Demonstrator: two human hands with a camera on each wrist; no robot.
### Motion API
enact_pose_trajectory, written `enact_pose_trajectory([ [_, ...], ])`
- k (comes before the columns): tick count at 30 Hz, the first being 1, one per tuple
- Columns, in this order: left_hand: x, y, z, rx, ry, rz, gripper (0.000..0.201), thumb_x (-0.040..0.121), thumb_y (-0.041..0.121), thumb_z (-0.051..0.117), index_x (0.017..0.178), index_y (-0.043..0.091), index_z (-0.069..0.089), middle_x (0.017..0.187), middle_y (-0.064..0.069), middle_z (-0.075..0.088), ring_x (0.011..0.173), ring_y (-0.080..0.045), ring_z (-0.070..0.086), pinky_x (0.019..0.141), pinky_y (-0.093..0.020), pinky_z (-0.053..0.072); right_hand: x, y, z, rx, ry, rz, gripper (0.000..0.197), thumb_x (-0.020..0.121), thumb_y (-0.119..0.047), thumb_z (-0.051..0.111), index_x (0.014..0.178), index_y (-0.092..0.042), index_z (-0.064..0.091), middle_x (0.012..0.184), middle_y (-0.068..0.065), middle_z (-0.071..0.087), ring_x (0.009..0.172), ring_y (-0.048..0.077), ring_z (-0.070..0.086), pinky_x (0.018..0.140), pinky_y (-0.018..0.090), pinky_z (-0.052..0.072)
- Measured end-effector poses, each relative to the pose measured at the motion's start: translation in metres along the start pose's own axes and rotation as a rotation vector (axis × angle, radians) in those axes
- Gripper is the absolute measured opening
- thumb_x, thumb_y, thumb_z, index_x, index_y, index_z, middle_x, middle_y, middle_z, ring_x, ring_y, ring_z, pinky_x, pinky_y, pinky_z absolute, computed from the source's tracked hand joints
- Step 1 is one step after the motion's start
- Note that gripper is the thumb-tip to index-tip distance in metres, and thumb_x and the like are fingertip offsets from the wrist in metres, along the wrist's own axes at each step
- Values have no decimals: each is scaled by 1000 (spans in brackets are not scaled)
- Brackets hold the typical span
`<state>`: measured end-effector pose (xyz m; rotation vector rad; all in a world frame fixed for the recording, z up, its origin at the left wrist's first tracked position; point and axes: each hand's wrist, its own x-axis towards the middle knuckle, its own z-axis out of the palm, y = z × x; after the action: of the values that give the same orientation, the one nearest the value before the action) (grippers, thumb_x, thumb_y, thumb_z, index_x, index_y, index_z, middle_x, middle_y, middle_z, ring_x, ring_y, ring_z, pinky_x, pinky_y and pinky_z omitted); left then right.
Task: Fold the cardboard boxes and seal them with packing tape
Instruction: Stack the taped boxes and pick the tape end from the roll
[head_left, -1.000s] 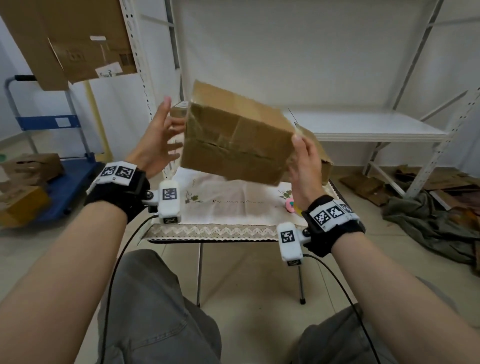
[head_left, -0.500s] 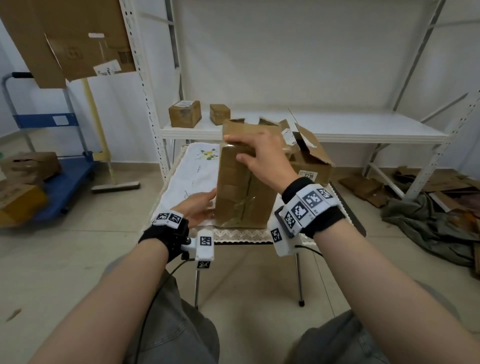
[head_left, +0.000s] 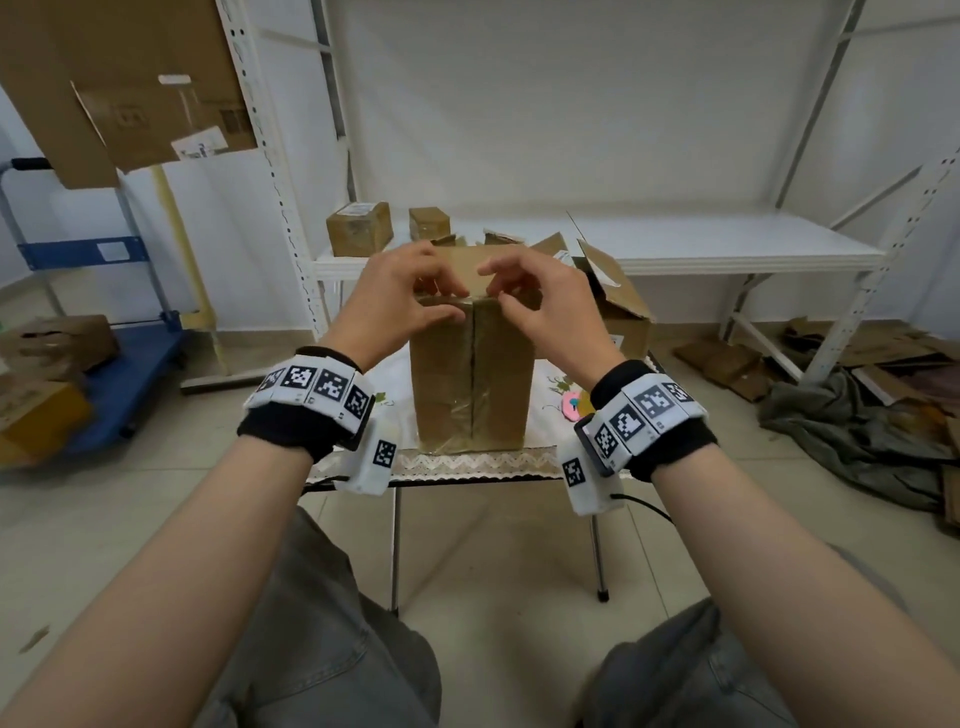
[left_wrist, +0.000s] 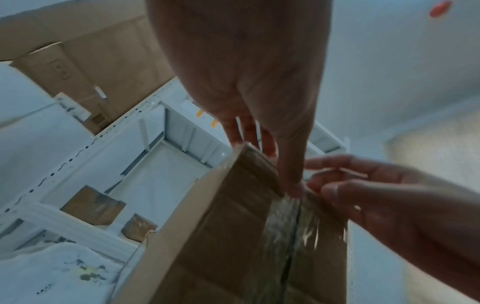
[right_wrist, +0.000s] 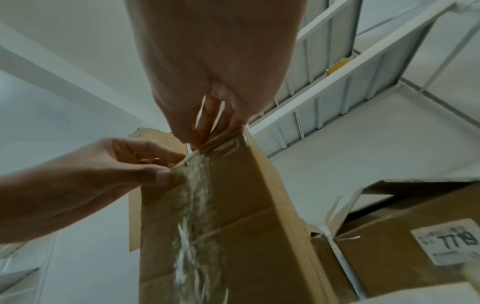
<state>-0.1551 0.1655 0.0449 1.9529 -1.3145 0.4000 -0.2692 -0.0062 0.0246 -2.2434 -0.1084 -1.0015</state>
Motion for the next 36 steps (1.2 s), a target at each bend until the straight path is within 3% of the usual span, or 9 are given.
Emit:
enact_pose_trajectory([
  [3, 2, 1, 2, 76, 1, 30, 21, 74, 20, 85, 88, 15, 70, 92, 2, 64, 83, -15, 61, 80, -38, 57, -7, 16, -11, -33, 209, 79, 26, 92, -3, 58, 108, -21, 68, 93, -8, 70, 94, 12, 63, 87, 19, 43],
  [6, 4, 0, 2, 157, -25, 49, 26, 73, 28, 86, 84, 21, 64, 85, 6, 62, 78, -14, 59, 75, -38, 55, -18, 49, -26, 5, 401, 364, 26, 93, 0, 54, 103, -21, 65, 98, -1, 68, 91, 11, 63, 82, 26, 51],
  [10, 6, 2, 2, 204, -20, 29, 35, 69, 39, 88, 77, 22, 59, 76, 7, 60, 70, -12, 56, 68, -33, 52, -44, 106, -32, -131, 238, 818, 31, 90, -1, 50, 88, -30, 61, 113, 1, 66, 120, 27, 55, 104, 48, 46],
  [13, 8, 8, 3, 300, 7, -22, 39, 68, 49, 85, 76, 24, 57, 77, 10, 60, 74, -12, 54, 63, -30, 43, -63, 128, -29, -276, 43, 980, 22, 94, -10, 54, 92, -27, 68, 127, 6, 64, 126, 33, 51, 108, 48, 42],
  [17, 7, 14, 8, 355, 55, -49, 40, 67, 49, 85, 73, 24, 55, 76, 12, 57, 74, -11, 52, 58, -23, 31, -77, 143, -19, -316, -41, 1052, 31, 92, -29, 57, 113, -13, 72, 134, 16, 60, 124, 37, 53, 109, 47, 42],
  [21, 3, 13, 10, 315, 51, -46, 42, 67, 46, 87, 74, 21, 55, 75, 9, 56, 72, -13, 52, 63, -24, 37, -77, 138, -18, -287, -156, 1070, 44, 93, -37, 63, 122, -4, 65, 125, 15, 62, 119, 34, 57, 100, 35, 45],
  [26, -4, 15, 13, 327, 56, -64, 49, 69, 54, 83, 75, 19, 50, 77, 6, 55, 77, -17, 50, 70, -32, 45, -78, 139, -13, -366, -241, 1056, 11, 87, -23, 71, 92, -15, 66, 115, 10, 66, 113, 29, 59, 104, 39, 45],
  [30, -6, 21, 19, 368, 51, -120, 56, 68, 64, 78, 78, 18, 48, 83, 5, 53, 84, -17, 47, 73, -29, 36, -75, 142, -10, -372, -192, 1059, 11, 88, -12, 66, 79, -16, 61, 102, 9, 62, 100, 28, 58, 91, 34, 47],
  [36, -8, 23, 20, 275, 62, -185, 44, 72, 46, 84, 72, 16, 51, 91, 4, 50, 88, -15, 47, 80, -27, 41, -74, 139, -10, -391, -178, 1076, 24, 87, -21, 69, 110, -13, 71, 130, 12, 61, 123, 32, 53, 107, 40, 42],
])
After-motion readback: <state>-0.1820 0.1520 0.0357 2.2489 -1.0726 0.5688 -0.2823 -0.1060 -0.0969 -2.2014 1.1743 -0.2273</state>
